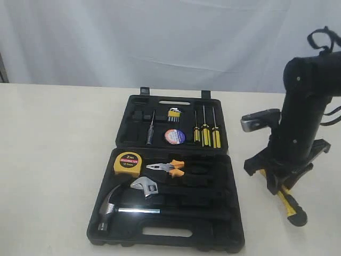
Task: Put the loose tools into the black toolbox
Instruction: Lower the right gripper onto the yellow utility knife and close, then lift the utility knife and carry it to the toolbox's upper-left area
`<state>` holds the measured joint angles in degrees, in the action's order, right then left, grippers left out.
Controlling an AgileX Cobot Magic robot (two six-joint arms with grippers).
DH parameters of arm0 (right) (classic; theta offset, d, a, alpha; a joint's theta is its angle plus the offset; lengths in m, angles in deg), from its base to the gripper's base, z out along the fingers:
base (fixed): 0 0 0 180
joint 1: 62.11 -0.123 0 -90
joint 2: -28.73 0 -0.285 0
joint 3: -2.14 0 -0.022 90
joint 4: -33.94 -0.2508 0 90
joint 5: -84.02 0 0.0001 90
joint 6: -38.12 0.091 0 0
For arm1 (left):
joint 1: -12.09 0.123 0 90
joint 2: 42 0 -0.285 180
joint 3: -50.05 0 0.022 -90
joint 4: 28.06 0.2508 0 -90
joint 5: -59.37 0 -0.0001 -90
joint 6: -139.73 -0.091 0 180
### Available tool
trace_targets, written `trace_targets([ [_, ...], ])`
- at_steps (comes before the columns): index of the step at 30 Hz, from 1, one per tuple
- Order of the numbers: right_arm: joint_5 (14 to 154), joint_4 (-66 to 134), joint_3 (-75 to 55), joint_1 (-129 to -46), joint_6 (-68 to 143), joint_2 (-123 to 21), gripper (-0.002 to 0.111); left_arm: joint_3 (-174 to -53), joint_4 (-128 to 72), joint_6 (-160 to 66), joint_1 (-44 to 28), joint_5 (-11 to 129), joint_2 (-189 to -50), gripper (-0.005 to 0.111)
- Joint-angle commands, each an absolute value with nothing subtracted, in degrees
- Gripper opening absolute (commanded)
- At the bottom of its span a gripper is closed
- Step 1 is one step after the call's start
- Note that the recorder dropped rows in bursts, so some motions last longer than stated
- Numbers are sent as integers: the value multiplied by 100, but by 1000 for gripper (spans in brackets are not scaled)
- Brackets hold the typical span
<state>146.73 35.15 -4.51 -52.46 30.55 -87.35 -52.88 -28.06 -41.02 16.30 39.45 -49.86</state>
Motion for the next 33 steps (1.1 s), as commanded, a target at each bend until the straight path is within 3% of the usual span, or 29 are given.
trace_targets([
  [1, 15240, 3552, -455, -5242, 3342, -7937, -1, -5273, -2806, -4068, 1602, 3976, -4979, 0],
  [7, 15399, 3617, -381, -5431, 3898, -7376, -1, -5273, -2806, -4068, 1602, 3976, -4979, 0],
  [16, 15399, 3551, 1139, -5966, 4585, -7533, -1, -5273, -2806, -4068, 1602, 3976, -4979, 0],
  [33, 15399, 3155, 5426, -7606, 5865, -10647, -1, -5273, -2806, -4068, 1602, 3976, -4979, 0],
])
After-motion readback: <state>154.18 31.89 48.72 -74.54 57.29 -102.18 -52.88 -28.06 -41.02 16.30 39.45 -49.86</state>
